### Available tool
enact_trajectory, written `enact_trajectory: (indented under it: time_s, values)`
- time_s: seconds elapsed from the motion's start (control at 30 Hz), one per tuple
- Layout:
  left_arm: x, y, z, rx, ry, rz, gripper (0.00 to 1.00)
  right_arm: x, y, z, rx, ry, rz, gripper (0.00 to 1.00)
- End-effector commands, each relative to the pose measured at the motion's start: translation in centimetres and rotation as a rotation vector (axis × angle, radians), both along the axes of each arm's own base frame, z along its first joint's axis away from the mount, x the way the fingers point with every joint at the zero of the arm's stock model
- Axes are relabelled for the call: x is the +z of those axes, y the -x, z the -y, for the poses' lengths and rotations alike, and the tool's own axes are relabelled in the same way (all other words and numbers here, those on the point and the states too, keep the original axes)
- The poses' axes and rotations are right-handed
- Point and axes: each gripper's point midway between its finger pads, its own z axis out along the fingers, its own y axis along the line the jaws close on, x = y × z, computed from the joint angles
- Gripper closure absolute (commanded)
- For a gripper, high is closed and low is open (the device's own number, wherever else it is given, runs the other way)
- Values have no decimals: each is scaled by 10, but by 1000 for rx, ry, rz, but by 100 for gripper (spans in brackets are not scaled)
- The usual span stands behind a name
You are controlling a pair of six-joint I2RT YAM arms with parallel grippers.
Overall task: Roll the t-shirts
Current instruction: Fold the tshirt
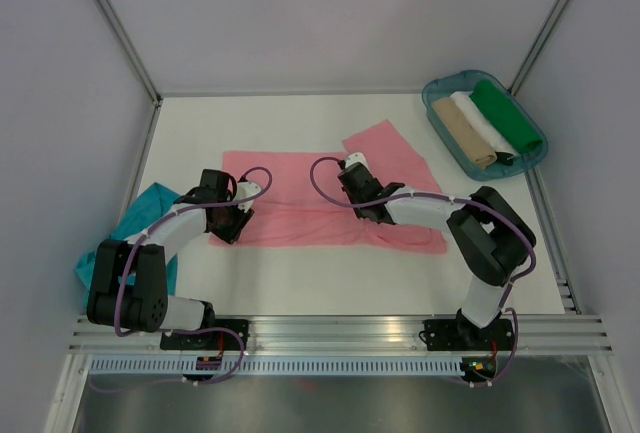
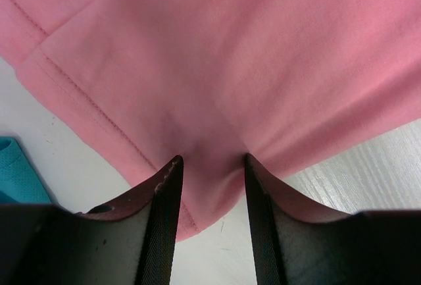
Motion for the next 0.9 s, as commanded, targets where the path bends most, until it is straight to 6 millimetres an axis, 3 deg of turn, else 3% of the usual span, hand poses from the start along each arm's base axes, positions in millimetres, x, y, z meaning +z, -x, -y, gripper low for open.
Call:
enact_trajectory:
  time_s: [0.0,0.27,0.47,0.57,0.73,0.87]
  values:
    - [-30,31,-20,-26,-104,-120,52,12,-19,-10,-9,-27,52,94]
    - [-33,34,-20,-34,-109,-131,52,11,-21,-10,-1,-7,53,90]
    - [-29,31,-20,-34,-110,-119,51,3,-20,-8,-7,13,32,65]
    - [-19,26,-15,-36,-80,-102,49,24,-22,-21,13,-66,47,56]
    - [17,13,8,-45,44,-44,47,62,-19,-35,50,-176,84,44]
    - [36,-4,21,-40,108,-9,45,87,-15,-29,30,-238,104,39]
